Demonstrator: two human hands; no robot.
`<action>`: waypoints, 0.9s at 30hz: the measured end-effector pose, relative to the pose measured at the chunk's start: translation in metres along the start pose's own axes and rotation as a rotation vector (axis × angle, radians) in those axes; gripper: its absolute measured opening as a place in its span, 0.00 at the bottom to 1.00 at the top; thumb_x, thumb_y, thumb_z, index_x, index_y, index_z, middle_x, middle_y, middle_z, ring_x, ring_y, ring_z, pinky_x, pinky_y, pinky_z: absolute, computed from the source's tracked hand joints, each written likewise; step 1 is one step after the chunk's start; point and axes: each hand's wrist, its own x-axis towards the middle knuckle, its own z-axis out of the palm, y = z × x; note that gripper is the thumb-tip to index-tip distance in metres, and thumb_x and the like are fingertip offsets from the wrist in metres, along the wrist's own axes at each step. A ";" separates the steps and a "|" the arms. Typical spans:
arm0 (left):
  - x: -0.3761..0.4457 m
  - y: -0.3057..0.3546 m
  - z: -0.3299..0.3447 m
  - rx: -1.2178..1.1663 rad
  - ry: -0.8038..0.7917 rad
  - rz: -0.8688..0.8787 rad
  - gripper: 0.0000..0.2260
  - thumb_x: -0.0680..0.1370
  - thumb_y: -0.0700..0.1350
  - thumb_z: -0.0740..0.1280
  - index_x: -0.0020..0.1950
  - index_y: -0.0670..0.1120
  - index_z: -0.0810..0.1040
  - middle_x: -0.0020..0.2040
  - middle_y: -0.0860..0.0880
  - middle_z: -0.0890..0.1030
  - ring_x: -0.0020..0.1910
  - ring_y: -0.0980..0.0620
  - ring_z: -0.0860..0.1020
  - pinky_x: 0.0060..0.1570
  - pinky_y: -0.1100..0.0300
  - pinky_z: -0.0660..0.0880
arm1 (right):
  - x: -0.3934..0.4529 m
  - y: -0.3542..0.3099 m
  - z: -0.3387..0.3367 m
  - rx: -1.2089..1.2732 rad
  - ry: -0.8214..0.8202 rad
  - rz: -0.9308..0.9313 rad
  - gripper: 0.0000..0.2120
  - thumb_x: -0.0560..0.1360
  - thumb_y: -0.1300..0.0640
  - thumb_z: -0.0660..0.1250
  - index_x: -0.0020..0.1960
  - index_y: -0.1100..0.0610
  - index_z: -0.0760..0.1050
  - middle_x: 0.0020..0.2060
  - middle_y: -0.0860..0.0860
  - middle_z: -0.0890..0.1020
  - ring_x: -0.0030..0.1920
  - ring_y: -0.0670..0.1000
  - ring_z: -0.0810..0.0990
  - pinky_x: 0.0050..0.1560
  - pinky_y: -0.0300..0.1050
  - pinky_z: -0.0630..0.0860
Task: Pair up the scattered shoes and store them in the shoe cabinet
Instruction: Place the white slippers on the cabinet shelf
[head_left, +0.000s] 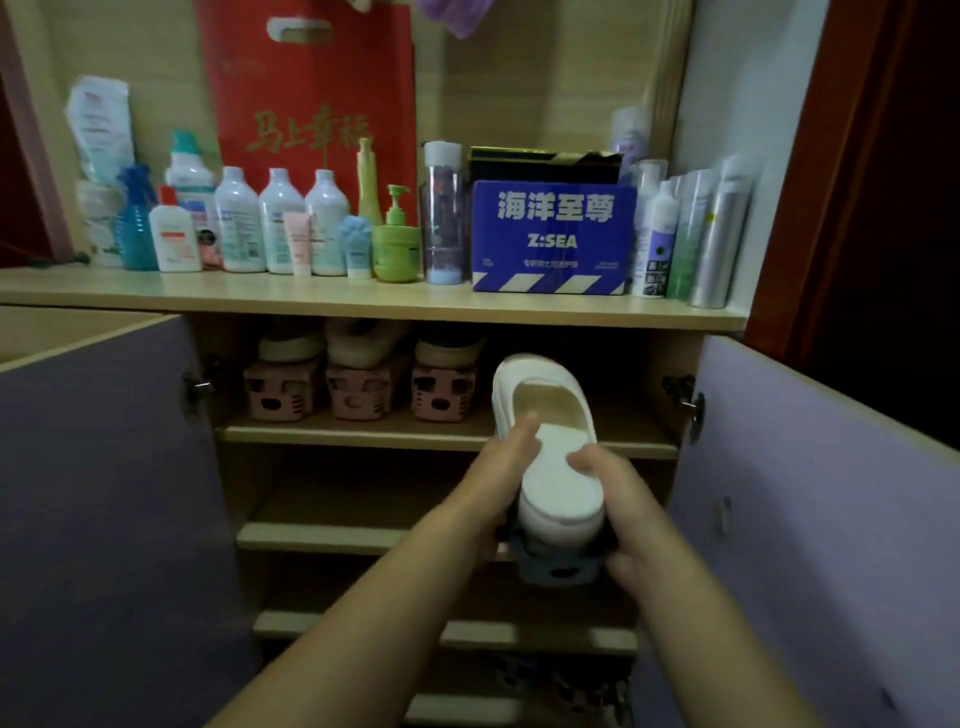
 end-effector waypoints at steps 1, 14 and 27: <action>0.014 0.010 0.003 -0.021 -0.043 0.018 0.23 0.78 0.68 0.59 0.67 0.58 0.75 0.53 0.53 0.86 0.48 0.53 0.85 0.44 0.56 0.78 | 0.016 -0.016 -0.001 0.008 0.029 0.013 0.15 0.74 0.51 0.65 0.58 0.54 0.78 0.47 0.56 0.87 0.52 0.60 0.83 0.53 0.54 0.79; 0.097 -0.004 -0.099 1.448 0.113 0.202 0.30 0.79 0.55 0.64 0.79 0.57 0.58 0.77 0.47 0.64 0.71 0.45 0.69 0.67 0.49 0.72 | 0.170 -0.094 -0.019 -0.146 0.456 -0.096 0.24 0.74 0.51 0.71 0.67 0.61 0.76 0.62 0.57 0.80 0.57 0.56 0.78 0.59 0.48 0.75; 0.101 -0.026 -0.102 1.451 0.197 0.251 0.33 0.77 0.54 0.66 0.79 0.60 0.57 0.79 0.49 0.62 0.76 0.46 0.63 0.72 0.50 0.66 | 0.184 -0.034 -0.006 -1.105 0.712 -0.401 0.38 0.70 0.45 0.74 0.73 0.46 0.58 0.71 0.60 0.60 0.67 0.67 0.68 0.56 0.57 0.75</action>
